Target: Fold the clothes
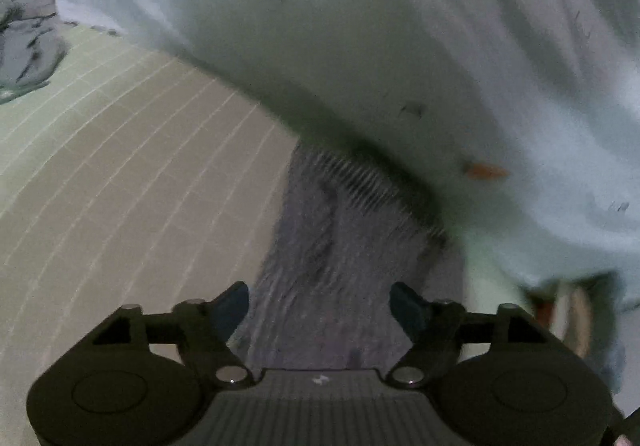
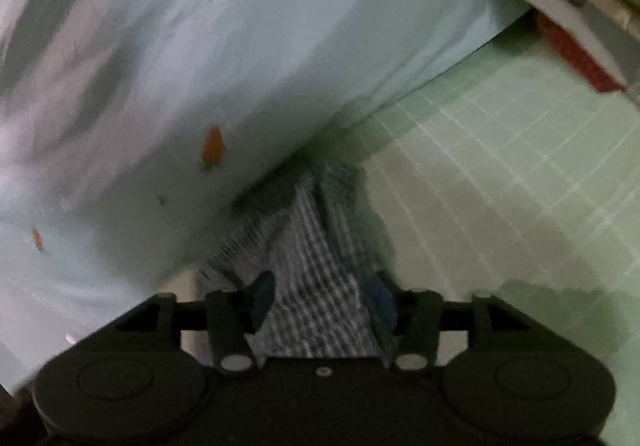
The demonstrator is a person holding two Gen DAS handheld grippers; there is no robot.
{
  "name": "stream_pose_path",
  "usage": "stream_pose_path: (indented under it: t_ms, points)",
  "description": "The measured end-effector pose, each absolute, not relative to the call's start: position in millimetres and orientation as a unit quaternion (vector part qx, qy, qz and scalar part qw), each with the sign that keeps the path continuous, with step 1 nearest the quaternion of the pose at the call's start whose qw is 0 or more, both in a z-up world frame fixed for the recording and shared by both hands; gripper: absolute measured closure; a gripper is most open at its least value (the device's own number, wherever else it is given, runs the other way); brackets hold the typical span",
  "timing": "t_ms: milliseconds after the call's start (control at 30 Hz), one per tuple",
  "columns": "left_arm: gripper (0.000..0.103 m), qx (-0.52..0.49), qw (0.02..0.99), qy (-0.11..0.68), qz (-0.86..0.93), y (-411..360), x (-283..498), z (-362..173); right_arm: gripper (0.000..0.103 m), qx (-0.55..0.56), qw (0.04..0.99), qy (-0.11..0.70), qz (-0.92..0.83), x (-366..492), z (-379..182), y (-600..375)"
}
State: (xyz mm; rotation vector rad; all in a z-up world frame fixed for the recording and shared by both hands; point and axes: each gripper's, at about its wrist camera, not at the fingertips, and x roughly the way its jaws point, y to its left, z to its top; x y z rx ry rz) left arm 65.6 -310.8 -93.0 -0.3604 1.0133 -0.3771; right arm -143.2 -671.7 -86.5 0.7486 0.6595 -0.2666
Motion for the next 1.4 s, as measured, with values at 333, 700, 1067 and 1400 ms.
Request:
stream_pose_path:
  t_ms: [333,700,1067,1400]
  points:
    - [0.024,-0.138,0.796,0.574,-0.135,-290,29,-151,0.039,0.325,0.834,0.427,-0.128,-158,-133,-640]
    - [0.024,-0.124,0.784,0.594,-0.127,-284,15,-158,0.097,0.269,0.842,0.449,-0.133,-160,-133,-637]
    - [0.023,-0.179,0.767,0.603,-0.127,-269,12,-167,0.027,0.34,0.799,0.473,-0.153,-172,-148,-647]
    - [0.043,-0.198,0.763,0.593,-0.163,-271,-6,-165,0.055,0.349,0.8,0.477,-0.103,-182,-152,-636]
